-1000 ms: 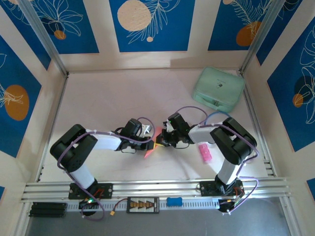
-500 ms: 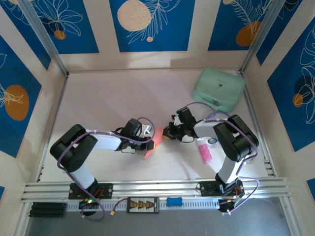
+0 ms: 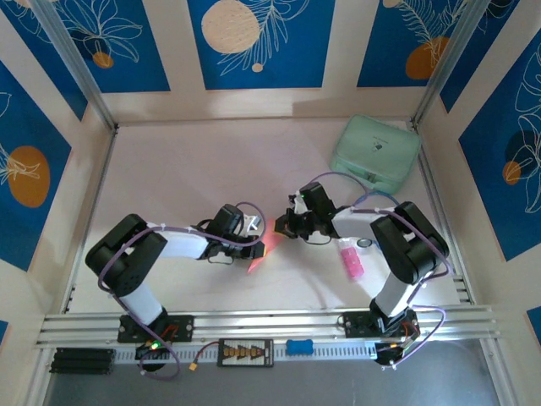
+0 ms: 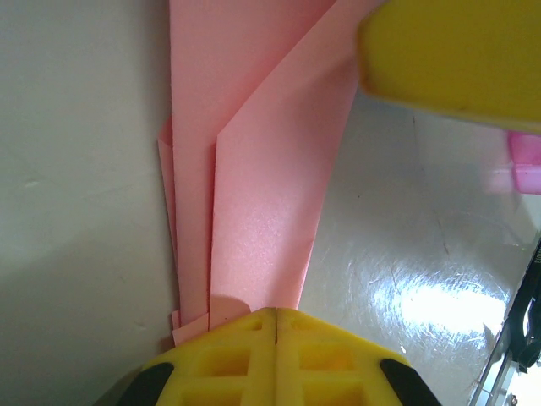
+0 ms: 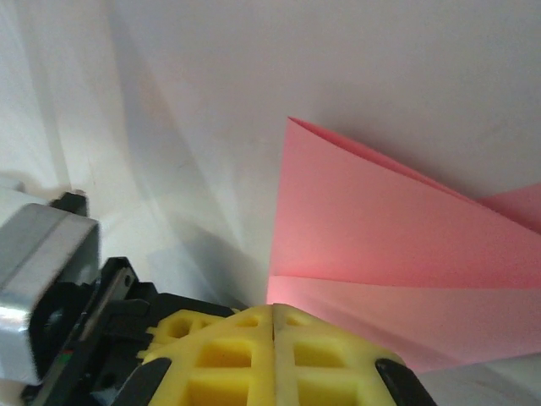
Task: Fold a paper plane with a square sheet of paper (pick it up from the middle)
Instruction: Fold the wing for the fifth time at the center of the table.
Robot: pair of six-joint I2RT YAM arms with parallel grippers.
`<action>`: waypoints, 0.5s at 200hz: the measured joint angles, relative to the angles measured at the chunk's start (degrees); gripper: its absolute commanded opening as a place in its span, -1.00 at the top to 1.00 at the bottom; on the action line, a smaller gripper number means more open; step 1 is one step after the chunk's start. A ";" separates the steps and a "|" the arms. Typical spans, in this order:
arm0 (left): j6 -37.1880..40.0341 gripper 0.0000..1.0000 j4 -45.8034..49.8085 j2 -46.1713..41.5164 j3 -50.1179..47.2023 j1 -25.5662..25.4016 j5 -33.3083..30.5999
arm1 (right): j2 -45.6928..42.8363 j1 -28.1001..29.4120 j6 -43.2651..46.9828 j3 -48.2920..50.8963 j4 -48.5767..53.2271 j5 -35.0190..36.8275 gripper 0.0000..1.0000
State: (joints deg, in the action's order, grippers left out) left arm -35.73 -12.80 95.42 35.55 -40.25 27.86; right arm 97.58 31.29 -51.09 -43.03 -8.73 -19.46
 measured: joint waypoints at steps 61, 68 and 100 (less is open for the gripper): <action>-0.09 1.00 -0.04 -0.02 0.00 0.00 0.17 | 3.17 -6.10 0.22 2.05 -1.81 -0.44 0.90; -0.24 1.00 -0.07 -0.02 0.00 0.00 0.20 | 3.17 -7.17 0.33 2.05 -1.79 -0.46 0.89; -0.50 1.00 -0.09 -0.02 -0.04 0.00 0.20 | 1.73 -10.03 1.14 2.03 -0.68 0.00 0.86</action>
State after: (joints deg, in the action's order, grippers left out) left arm -36.23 -12.88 95.39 35.51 -40.25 28.05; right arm 99.31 21.26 -49.95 -40.99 -9.41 -19.46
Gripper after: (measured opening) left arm 0.064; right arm 0.063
